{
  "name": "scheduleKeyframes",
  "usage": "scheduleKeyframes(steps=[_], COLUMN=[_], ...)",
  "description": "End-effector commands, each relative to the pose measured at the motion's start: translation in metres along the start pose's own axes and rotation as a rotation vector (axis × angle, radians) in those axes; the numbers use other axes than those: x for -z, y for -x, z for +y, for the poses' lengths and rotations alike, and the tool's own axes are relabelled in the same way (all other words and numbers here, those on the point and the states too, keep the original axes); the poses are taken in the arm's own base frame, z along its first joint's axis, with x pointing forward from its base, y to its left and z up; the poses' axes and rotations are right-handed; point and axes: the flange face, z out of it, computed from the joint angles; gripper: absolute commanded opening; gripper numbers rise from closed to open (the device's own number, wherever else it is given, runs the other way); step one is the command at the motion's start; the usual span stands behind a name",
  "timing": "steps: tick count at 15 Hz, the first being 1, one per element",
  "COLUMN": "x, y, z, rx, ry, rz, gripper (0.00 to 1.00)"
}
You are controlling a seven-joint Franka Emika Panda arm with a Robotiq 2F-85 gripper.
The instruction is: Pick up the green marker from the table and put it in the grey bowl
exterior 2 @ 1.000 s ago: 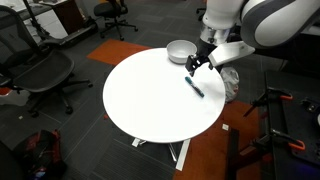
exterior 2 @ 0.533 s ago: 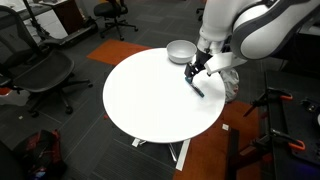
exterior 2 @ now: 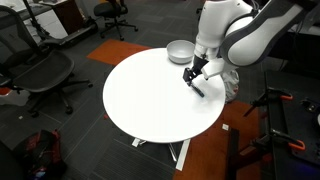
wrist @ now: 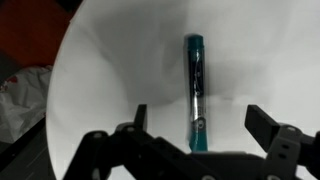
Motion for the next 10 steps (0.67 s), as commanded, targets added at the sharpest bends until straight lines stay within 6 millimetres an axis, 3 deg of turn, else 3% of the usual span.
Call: scheduleKeyframes(steps=[1,7,8,10], x=[-0.010,-0.024,-0.026,-0.029], y=[-0.008,-0.013,-0.014,-0.015], z=[-0.001,0.000,0.001,0.000], rx=[0.015,0.021,0.018,0.021], ry=[-0.008,0.012,0.017,0.022], rz=[0.004,-0.005,0.000,0.000], gripper=[1.00,1.00,0.75,0.68])
